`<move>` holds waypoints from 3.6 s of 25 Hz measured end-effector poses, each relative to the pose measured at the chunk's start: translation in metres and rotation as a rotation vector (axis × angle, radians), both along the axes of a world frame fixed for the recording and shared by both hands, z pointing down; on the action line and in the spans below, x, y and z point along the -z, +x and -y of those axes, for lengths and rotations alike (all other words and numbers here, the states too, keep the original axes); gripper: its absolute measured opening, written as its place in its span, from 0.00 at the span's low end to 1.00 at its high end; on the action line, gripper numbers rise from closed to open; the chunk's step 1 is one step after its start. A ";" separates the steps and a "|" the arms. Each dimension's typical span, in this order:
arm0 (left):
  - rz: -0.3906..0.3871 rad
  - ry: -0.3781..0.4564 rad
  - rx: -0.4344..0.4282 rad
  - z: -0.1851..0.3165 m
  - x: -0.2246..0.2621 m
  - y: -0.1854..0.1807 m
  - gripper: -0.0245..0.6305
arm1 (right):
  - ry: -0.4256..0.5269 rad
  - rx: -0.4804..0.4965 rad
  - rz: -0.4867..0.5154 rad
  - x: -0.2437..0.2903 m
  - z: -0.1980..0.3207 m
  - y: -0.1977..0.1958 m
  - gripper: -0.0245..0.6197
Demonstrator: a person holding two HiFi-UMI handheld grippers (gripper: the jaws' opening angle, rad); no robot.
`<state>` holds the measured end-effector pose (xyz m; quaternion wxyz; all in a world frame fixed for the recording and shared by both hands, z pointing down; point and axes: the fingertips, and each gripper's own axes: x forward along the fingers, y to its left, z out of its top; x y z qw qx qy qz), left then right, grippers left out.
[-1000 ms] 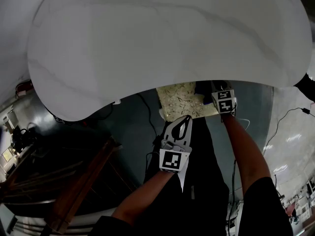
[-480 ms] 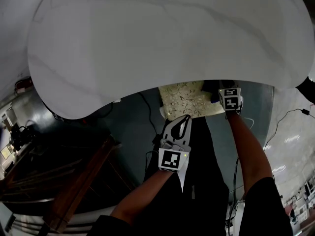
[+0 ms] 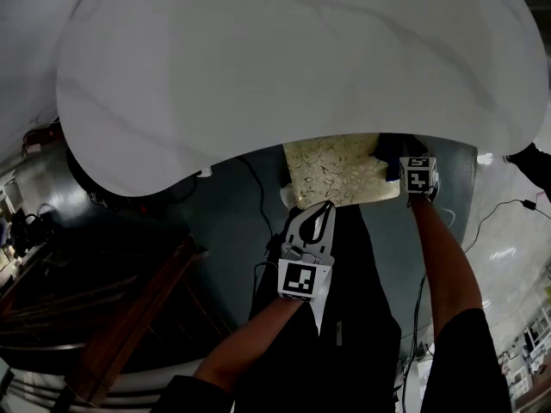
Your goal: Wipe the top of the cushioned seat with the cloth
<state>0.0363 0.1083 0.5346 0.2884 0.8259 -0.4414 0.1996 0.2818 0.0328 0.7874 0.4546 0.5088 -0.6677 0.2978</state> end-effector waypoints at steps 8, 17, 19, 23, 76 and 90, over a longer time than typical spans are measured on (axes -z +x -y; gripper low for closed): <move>-0.004 0.013 -0.002 -0.021 0.008 -0.036 0.06 | 0.059 0.041 0.015 0.082 0.002 -0.041 0.19; 0.003 0.023 0.020 -0.039 0.031 -0.090 0.07 | 0.106 0.015 0.152 0.137 -0.033 -0.129 0.19; -0.001 0.023 0.031 -0.043 0.034 -0.102 0.07 | 0.106 0.022 0.188 0.144 -0.044 -0.157 0.19; -0.001 0.014 0.055 -0.052 0.032 -0.126 0.07 | 0.087 0.040 0.259 0.148 -0.066 -0.216 0.19; 0.036 -0.070 0.016 -0.052 -0.025 -0.100 0.07 | -0.120 0.031 0.267 0.015 -0.139 -0.241 0.19; -0.027 -0.083 -0.012 -0.046 -0.024 -0.044 0.07 | -0.107 0.003 0.237 0.009 -0.140 -0.207 0.19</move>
